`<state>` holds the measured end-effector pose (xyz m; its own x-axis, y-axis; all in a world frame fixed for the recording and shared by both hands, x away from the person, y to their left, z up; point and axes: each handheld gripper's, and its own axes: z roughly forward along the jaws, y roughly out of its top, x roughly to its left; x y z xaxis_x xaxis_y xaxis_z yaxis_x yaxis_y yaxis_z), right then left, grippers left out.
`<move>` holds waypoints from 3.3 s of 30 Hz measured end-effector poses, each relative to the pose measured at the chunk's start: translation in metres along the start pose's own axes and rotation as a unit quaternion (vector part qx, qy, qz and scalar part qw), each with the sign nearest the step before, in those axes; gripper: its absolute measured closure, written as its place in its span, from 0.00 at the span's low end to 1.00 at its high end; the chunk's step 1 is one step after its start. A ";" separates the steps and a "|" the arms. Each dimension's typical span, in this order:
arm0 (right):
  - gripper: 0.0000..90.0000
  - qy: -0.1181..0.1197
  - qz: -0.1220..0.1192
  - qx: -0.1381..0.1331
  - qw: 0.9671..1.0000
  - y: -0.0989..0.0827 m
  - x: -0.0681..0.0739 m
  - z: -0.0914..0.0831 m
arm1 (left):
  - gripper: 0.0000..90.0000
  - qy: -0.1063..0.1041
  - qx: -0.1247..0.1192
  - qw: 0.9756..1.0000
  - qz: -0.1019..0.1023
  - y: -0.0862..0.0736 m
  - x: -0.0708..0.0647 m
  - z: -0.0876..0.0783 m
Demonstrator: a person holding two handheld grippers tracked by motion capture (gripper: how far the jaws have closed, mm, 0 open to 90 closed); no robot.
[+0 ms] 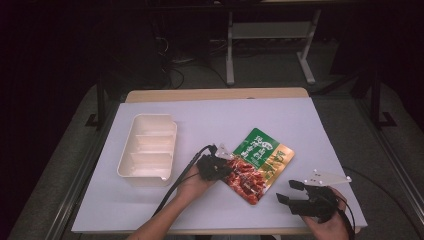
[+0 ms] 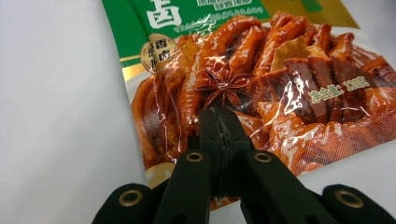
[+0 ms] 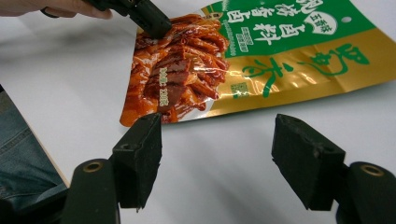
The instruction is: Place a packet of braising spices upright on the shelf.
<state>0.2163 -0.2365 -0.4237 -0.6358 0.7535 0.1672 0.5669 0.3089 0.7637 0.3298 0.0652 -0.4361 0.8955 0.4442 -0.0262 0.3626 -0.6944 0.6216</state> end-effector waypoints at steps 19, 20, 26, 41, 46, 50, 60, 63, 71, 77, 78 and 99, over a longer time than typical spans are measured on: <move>0.34 -0.021 0.057 0.017 0.998 0.018 -0.036 0.012 | 1.00 -0.001 0.001 1.000 0.000 -0.002 -0.001 0.002; 0.34 -0.025 0.056 0.021 0.998 0.020 -0.038 0.013 | 1.00 -0.001 0.001 1.000 0.000 -0.002 -0.001 0.002; 0.34 -0.031 0.065 0.032 0.997 0.032 -0.054 0.017 | 1.00 -0.005 0.002 1.000 -0.003 -0.002 0.000 0.002; 0.34 -0.050 0.098 0.060 0.992 0.056 -0.085 0.038 | 1.00 0.005 -0.002 1.000 0.010 -0.003 -0.002 0.002; 0.35 -0.057 0.105 0.072 0.990 0.062 -0.093 0.043 | 1.00 0.005 -0.002 1.000 0.010 -0.003 -0.003 0.002; 0.35 -0.066 0.107 0.077 0.989 0.063 -0.097 0.047 | 1.00 0.008 -0.001 1.000 0.015 -0.002 -0.003 0.002; 0.40 -0.067 0.138 0.085 0.984 0.060 -0.107 0.057 | 1.00 0.005 -0.002 1.000 0.010 -0.003 -0.003 0.002; 0.45 -0.055 0.147 0.081 0.984 0.059 -0.110 0.059 | 1.00 0.006 -0.002 1.000 0.011 -0.003 -0.003 0.002; 0.51 -0.036 0.166 0.058 0.984 0.057 -0.110 0.053 | 1.00 0.008 0.000 1.000 0.013 -0.002 -0.003 0.002; 0.54 -0.019 0.173 0.040 0.984 0.058 -0.108 0.048 | 1.00 0.009 -0.001 1.000 0.012 -0.002 -0.004 0.002; 0.55 -0.014 0.174 0.039 0.984 0.058 -0.107 0.047 | 1.00 0.009 0.000 1.000 0.014 -0.002 -0.004 0.002; 0.72 0.038 0.197 0.049 0.978 0.048 -0.108 0.061 | 1.00 0.018 0.001 1.000 0.018 -0.002 -0.006 0.003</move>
<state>0.3444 -0.2677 -0.4433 -0.3929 0.7807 0.4859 0.8208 0.0595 0.5681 0.3243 0.0619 -0.4390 0.8983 0.4387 0.0255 0.3300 -0.7117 0.6202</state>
